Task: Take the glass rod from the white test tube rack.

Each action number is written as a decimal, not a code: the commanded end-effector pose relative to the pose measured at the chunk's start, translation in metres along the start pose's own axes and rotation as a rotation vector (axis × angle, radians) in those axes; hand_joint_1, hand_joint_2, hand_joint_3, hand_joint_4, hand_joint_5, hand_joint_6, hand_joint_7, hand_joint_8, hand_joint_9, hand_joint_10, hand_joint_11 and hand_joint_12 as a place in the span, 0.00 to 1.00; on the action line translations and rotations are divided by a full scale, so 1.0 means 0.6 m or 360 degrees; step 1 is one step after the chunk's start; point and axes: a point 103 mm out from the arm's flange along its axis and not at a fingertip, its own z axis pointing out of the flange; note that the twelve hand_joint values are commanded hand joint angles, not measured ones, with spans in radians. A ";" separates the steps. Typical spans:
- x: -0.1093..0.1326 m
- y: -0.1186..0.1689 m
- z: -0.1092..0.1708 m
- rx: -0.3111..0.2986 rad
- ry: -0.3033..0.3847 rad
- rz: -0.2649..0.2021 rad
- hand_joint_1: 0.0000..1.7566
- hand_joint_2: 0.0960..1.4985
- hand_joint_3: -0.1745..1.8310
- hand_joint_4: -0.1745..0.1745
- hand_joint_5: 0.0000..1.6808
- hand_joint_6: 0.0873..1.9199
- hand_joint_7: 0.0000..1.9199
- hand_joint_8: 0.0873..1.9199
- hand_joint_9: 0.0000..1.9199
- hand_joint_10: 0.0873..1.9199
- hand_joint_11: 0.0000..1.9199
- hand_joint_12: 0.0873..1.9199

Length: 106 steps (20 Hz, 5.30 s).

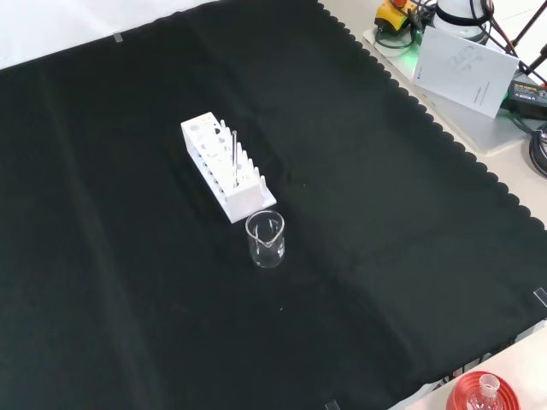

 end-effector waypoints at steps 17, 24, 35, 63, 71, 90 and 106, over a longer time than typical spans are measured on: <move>0.002 0.011 0.017 -0.0095 -0.0005 -0.0026 0.47 0.48 0.35 0.10 0.12 0.12 0.06 0.45 0.08 0.50 0.00 0.72; 0.015 0.034 0.033 -0.0107 0.0014 -0.0083 0.51 0.43 0.39 0.05 0.15 0.26 0.16 0.46 0.20 0.48 0.09 0.76; 0.019 0.111 0.095 -0.0022 0.0062 -0.0248 0.53 0.38 0.40 0.00 0.20 0.39 0.28 0.47 0.31 0.46 0.20 0.74; 0.103 0.240 0.216 0.0129 0.0031 -0.0478 0.57 0.31 0.42 0.00 0.31 0.47 0.40 0.45 0.43 0.43 0.34 0.70; 0.141 0.264 0.242 0.0148 0.0022 -0.0524 0.57 0.30 0.42 0.00 0.33 0.47 0.43 0.44 0.47 0.42 0.36 0.71; 0.220 0.344 0.316 0.0283 0.0095 -0.0646 0.55 0.29 0.42 0.00 0.34 0.49 0.48 0.43 0.50 0.42 0.39 0.70; 0.224 0.385 0.357 0.0404 0.0129 -0.0738 0.54 0.29 0.42 0.00 0.34 0.50 0.48 0.43 0.51 0.41 0.41 0.69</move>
